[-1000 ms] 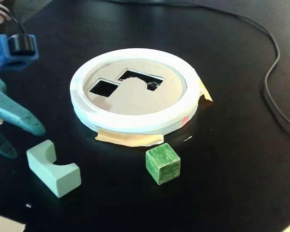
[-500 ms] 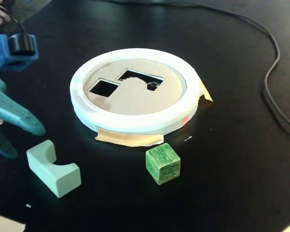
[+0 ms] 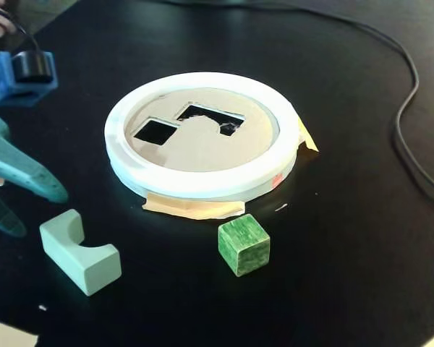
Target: Pick up the U shape block and drop it in corresponding U shaped hole
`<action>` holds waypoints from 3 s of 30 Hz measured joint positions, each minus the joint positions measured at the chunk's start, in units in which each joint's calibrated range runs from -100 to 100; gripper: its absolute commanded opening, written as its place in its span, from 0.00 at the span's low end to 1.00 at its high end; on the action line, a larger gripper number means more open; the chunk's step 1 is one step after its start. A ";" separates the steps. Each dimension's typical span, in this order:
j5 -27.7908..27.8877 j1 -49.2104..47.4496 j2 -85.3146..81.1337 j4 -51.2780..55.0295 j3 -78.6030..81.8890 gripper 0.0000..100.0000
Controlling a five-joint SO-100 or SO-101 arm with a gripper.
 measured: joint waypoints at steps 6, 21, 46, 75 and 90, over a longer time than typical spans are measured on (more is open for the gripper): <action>0.00 0.00 0.00 0.00 0.00 1.00; 0.00 1.10 0.00 0.00 0.00 1.00; 0.44 0.30 0.09 -0.29 -2.93 1.00; 17.58 -4.70 34.95 -9.12 -22.74 1.00; 19.73 -4.10 68.30 -9.12 -36.12 1.00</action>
